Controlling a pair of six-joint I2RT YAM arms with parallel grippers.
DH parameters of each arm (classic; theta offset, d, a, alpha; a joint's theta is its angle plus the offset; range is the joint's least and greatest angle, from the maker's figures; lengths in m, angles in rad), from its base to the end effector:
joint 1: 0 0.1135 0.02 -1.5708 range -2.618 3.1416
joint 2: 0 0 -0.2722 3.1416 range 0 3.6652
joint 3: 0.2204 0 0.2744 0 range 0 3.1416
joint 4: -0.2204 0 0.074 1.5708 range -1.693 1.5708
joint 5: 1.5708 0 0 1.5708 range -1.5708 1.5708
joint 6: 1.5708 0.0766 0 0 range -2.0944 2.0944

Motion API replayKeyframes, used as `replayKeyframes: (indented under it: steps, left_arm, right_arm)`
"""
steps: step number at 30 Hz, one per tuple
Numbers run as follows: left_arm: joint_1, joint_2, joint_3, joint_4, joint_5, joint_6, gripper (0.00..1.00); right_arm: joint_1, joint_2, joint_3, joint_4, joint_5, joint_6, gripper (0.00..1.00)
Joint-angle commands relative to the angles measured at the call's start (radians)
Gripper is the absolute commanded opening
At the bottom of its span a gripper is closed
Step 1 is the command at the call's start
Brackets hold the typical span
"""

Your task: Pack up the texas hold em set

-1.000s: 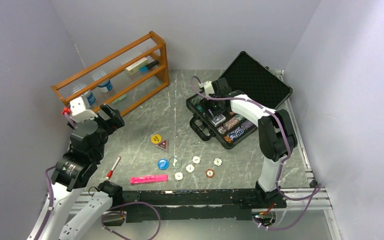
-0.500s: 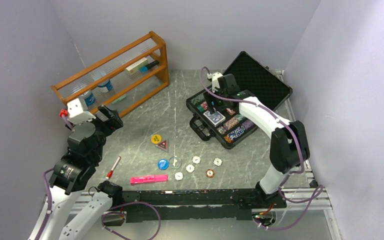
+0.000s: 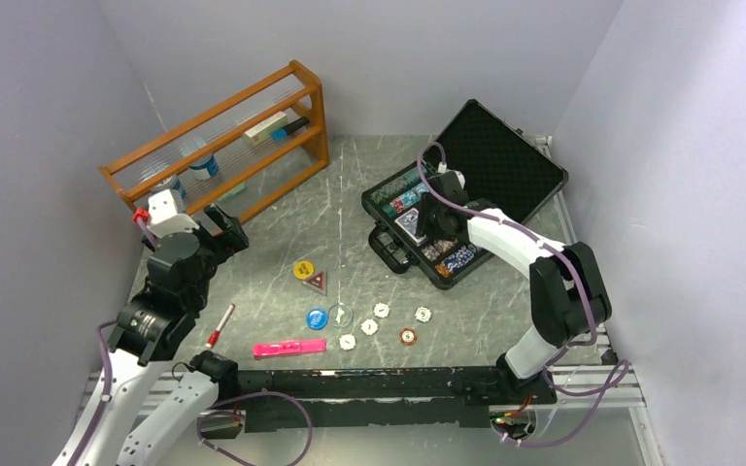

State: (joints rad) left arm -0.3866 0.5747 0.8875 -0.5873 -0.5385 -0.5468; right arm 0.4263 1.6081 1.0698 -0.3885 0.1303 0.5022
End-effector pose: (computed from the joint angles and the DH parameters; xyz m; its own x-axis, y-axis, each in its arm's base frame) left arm 0.1652 -0.0248 0.3631 -0.1450 -0.4229 -0.8945 -0.2446 0.8913 -0.3817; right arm 0.3509 0.1484 0.1798 -0.8014 0.1602 -0.5763 0.0534 0.9788 0.1979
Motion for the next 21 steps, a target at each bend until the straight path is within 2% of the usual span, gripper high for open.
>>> replayKeyframes:
  steps: [1,7,11,13,16,18,21]
  left_arm:
    - [0.003,0.031,-0.011,0.031,0.035,-0.055,0.97]
    - [0.003,0.054,-0.028,0.069,0.060,-0.049,0.97]
    - [0.002,0.063,-0.051,0.083,0.051,-0.063,0.97]
    - [0.003,0.071,-0.068,0.109,0.085,-0.056,0.97]
    - [0.003,0.078,-0.092,0.125,0.098,-0.064,0.97]
    - [0.002,0.084,-0.086,0.100,0.080,-0.095,0.97]
    - [0.003,0.086,-0.116,0.140,0.128,-0.075,0.97]
  right_arm:
    - [0.002,0.025,0.002,0.067,0.039,0.113,0.47]
    - [0.004,0.083,0.017,0.078,0.067,0.129,0.32]
    - [0.010,0.074,-0.024,0.116,0.097,0.128,0.29]
    - [0.017,0.079,0.014,0.064,0.125,0.117,0.29]
    - [0.037,0.043,0.019,0.062,0.209,0.090,0.34]
    - [0.048,0.020,0.026,0.071,0.214,0.073,0.42]
    - [0.106,0.029,0.090,0.007,0.317,0.047,0.51]
